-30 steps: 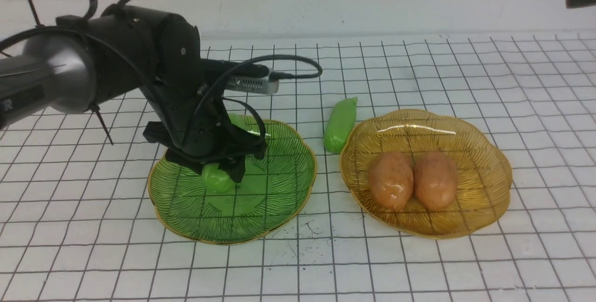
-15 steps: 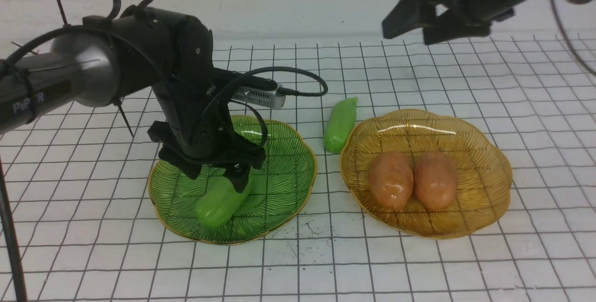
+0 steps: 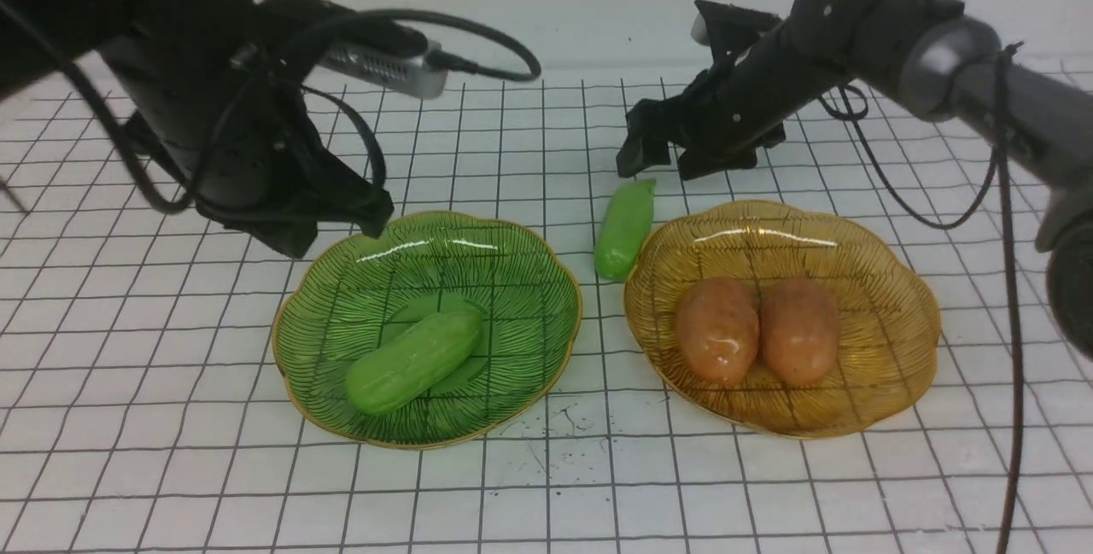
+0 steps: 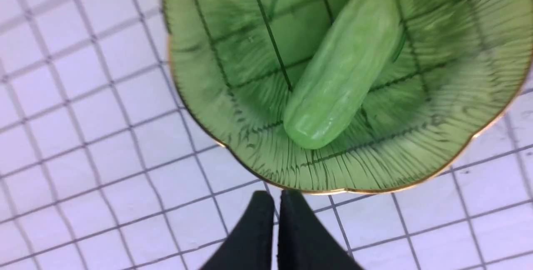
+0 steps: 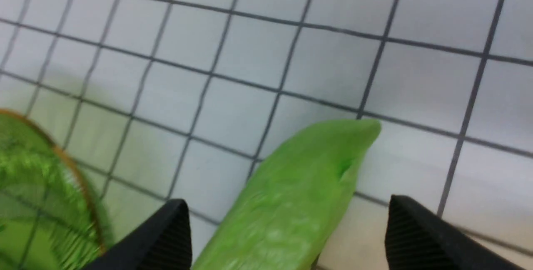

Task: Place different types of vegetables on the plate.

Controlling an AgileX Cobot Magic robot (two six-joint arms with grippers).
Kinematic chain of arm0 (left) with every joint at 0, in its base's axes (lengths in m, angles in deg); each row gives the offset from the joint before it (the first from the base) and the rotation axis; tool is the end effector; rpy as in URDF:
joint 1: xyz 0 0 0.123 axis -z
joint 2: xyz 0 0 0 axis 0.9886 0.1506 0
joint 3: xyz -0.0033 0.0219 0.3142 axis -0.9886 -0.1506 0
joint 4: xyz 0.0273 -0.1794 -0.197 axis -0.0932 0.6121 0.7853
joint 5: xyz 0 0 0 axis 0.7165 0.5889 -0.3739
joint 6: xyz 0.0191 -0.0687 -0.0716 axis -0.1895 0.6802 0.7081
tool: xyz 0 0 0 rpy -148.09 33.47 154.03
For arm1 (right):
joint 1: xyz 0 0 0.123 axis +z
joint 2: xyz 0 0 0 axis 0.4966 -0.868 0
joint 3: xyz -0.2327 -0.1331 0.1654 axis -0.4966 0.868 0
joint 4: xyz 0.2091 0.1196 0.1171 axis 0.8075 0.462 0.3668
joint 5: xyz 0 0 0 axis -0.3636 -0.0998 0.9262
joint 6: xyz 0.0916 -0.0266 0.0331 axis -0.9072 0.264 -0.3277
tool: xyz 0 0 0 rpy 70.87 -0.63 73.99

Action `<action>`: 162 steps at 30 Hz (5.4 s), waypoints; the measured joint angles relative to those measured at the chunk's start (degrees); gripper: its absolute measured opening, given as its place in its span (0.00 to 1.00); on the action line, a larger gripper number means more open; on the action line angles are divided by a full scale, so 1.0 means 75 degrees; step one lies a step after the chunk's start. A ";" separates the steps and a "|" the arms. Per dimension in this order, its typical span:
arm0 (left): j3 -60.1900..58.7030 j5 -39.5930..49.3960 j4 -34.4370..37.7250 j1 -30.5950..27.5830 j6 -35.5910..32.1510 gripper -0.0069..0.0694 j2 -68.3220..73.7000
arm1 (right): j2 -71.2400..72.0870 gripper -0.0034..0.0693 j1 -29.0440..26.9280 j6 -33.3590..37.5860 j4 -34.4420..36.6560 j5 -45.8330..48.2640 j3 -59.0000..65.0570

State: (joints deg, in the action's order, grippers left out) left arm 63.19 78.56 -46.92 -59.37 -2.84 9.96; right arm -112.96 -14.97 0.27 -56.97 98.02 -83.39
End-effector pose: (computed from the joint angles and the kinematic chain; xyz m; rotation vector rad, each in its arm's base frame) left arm 0.3168 -0.1104 0.3708 0.4698 2.7045 0.1159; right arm 0.5425 0.1831 0.2076 -0.3466 2.6012 0.6354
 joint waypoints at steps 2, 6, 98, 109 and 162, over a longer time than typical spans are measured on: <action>0.0000 0.0017 0.0002 0.0000 0.0000 0.08 -0.0275 | -0.0113 0.83 0.0041 0.0068 0.0000 -0.0167 -0.0013; 0.0000 0.0062 0.0002 0.0000 0.0040 0.08 -0.0736 | -0.0371 0.83 0.0189 0.0234 0.0135 -0.0443 -0.0029; -0.4900 -0.1868 0.0617 0.0000 0.0676 0.08 -0.8023 | 1.4334 0.03 0.2346 -0.3709 -0.5955 -0.3311 0.9885; -0.4974 -0.1983 0.0977 0.0000 0.0600 0.08 -0.8187 | 1.7369 0.03 0.2346 -0.4398 -0.6934 -0.7544 1.3457; -1.1259 -0.7120 0.0915 -0.2256 -0.0134 0.08 -1.1940 | 1.7409 0.03 0.2346 -0.4415 -0.7027 -0.7963 1.3503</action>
State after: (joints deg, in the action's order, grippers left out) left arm -21.25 25.16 -40.06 -76.29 -3.85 -79.58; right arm 17.61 2.62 -32.84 -109.68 38.30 17.88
